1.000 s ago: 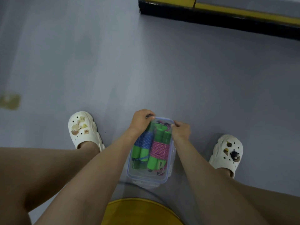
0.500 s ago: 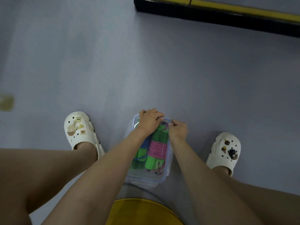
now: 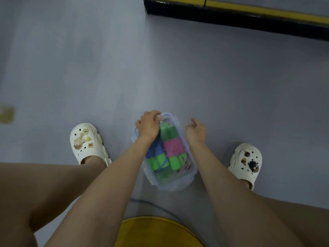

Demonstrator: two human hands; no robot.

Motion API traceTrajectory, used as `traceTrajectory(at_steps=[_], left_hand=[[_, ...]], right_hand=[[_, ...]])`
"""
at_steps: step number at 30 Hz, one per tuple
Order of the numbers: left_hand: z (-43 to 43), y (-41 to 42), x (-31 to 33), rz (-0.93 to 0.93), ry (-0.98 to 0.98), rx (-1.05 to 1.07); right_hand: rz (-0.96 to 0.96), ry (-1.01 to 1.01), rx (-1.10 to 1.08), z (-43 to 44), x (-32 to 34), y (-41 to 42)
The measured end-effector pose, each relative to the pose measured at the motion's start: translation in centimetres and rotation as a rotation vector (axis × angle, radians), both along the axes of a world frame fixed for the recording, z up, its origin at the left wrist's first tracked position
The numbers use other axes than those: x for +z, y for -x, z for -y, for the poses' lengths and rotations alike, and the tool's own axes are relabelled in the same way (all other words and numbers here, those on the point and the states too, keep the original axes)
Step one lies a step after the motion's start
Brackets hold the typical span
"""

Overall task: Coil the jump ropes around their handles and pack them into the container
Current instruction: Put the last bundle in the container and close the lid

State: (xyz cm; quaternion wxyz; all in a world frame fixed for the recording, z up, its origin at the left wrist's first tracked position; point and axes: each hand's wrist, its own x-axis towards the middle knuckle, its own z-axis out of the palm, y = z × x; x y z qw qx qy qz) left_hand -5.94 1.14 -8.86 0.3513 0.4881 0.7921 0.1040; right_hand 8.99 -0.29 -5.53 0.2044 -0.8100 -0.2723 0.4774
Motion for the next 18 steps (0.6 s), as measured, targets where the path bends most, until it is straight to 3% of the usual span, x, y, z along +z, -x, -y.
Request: traceTrajectory(at_steps=[4, 7, 12, 16, 18], left_hand=[[-0.8, 2.3, -0.7, 0.002, 0.083, 0.415], [-0.6, 3.0, -1.2, 0.101, 0.114, 0.570], [-0.9, 4.0, -1.3, 0.156, 0.181, 0.536], [-1.1, 3.9, -1.8, 0.355, 0.057, 0.441], [-1.3, 3.8, -1.8, 0.481, -0.018, 0.554]], right_hand=[[0.027, 0.036, -0.010, 0.3, 0.2, -1.6], [0.032, 0.015, 0.011, 1.6, -0.9, -2.7], [0.062, -0.021, 0.036, 2.1, -0.4, -3.7], [0.079, -0.035, 0.000, 2.1, -0.4, -4.2], [0.087, -0.039, -0.047, 2.0, -0.5, -4.1]])
